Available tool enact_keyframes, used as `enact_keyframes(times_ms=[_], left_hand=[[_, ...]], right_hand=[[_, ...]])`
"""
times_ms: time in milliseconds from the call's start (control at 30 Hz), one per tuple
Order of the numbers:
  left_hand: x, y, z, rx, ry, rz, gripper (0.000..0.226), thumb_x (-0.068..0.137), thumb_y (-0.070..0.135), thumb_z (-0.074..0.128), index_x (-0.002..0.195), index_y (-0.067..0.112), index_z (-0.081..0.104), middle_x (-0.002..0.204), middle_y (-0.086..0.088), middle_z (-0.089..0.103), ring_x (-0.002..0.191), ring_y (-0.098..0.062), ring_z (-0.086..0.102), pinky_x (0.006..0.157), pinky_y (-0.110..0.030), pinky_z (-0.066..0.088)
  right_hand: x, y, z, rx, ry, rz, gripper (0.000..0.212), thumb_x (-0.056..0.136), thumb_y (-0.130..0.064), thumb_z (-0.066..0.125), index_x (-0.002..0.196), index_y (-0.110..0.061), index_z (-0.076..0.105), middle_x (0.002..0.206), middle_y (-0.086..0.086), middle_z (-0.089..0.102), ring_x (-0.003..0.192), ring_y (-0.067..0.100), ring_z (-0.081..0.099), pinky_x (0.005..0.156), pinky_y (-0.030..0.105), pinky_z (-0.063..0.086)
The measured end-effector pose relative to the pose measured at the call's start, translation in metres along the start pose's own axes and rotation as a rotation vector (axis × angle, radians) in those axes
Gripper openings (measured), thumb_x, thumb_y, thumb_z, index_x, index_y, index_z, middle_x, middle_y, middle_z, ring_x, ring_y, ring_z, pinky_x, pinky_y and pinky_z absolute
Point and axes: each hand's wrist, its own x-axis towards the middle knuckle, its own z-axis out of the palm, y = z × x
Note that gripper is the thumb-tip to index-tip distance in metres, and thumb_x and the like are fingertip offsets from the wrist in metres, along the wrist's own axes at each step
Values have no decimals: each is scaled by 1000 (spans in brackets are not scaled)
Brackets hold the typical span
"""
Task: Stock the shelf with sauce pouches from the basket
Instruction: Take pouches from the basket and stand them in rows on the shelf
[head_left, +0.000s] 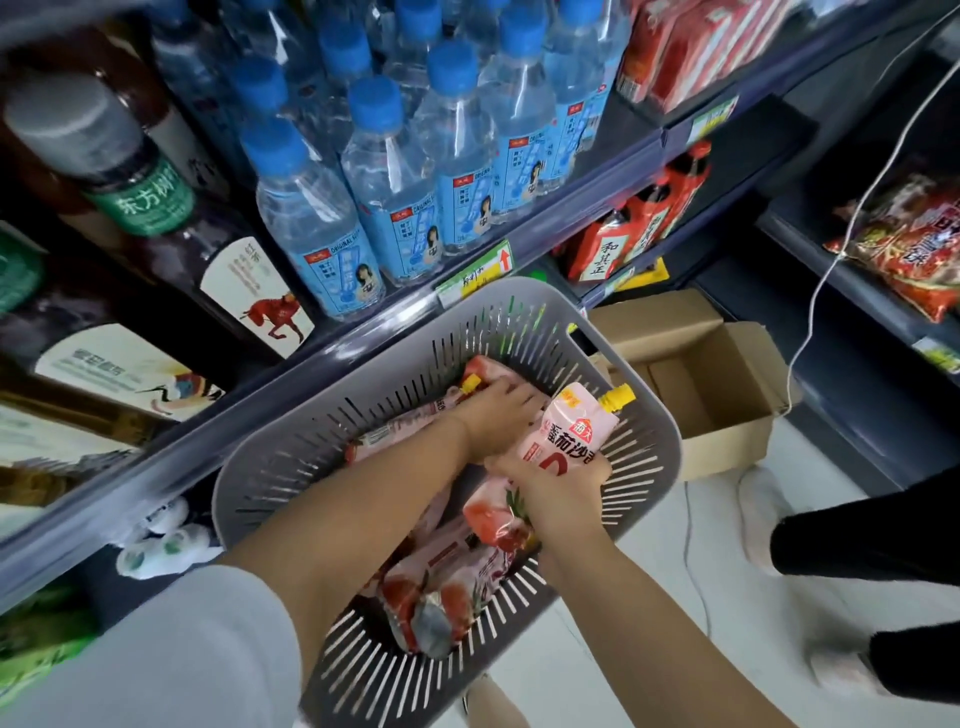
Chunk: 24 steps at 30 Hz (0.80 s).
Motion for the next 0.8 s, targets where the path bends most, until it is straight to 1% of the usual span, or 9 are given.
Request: enact_keyframes(times_ms=[67, 133, 233, 333, 433, 533, 667, 733, 800], left_hand=[[-6, -3, -11, -32, 35, -41, 39, 92, 23, 48, 129, 9, 49, 133, -10, 46, 121, -29, 42, 98, -41, 37], [-16, -2, -22, -153, 74, -169, 45, 87, 24, 57, 130, 15, 46, 127, -11, 49, 116, -31, 45, 96, -45, 37], [-43, -4, -38, -527, 35, -441, 73, 80, 31, 65, 140, 14, 26, 130, -15, 46, 114, -34, 46, 88, -41, 42], [-79, -9, -38, -998, -19, -824, 74, 67, 54, 74, 119, 12, 40, 115, -7, 56, 102, -28, 57, 75, -34, 45], [-111, 1, -20, -1362, -81, -1143, 74, 55, 52, 79, 109, 13, 48, 110, -4, 61, 103, -26, 61, 78, -31, 47], [-128, 24, -3, -1453, -141, -1271, 70, 51, 47, 81, 104, 15, 48, 103, -2, 64, 97, -25, 63, 76, -30, 49], [-140, 43, 12, -1607, -109, -1368, 74, 46, 45, 85, 104, 16, 49, 93, 6, 60, 89, -17, 60, 74, -30, 50], [-142, 49, 16, -1599, -59, -1385, 76, 49, 44, 86, 102, 17, 38, 94, 4, 56, 88, -19, 57, 73, -31, 48], [-143, 53, 17, -1570, -13, -1383, 81, 49, 52, 85, 101, 20, 31, 100, 1, 54, 94, -21, 57, 78, -37, 51]], right_hand=[[-3, -2, -4, 6, -19, 32, 100, 30, -28, 85, 113, -22, 31, 107, 10, 57, 94, 29, 62, 80, 48, 56], [-4, -3, -7, 4, -39, 62, 100, 26, -27, 85, 110, -19, 33, 104, 13, 60, 91, 30, 65, 77, 49, 57], [-5, -5, -11, -25, -45, 65, 98, 27, -27, 86, 107, -21, 30, 105, 13, 58, 92, 31, 63, 80, 50, 56], [-3, -9, -12, -72, -62, 70, 94, 38, -22, 89, 109, -21, 27, 108, 13, 54, 96, 30, 59, 83, 46, 54], [-4, -11, -9, -96, -91, 85, 90, 41, -19, 87, 106, -20, 25, 109, 16, 54, 96, 33, 59, 84, 49, 54], [-6, -14, 0, -138, -125, 92, 92, 42, -18, 88, 102, -22, 19, 108, 19, 55, 96, 36, 61, 83, 53, 55], [-6, -15, 17, -223, -189, 101, 116, 19, -30, 85, 118, -20, 25, 115, 17, 54, 101, 36, 59, 83, 53, 55], [-8, -18, 22, -272, -187, 93, 122, 24, -29, 83, 130, -19, 22, 120, 16, 51, 105, 35, 56, 87, 51, 53], [-10, -21, 24, -321, -190, 92, 119, 40, -24, 86, 137, -15, 17, 125, 14, 48, 110, 35, 53, 88, 44, 51]])
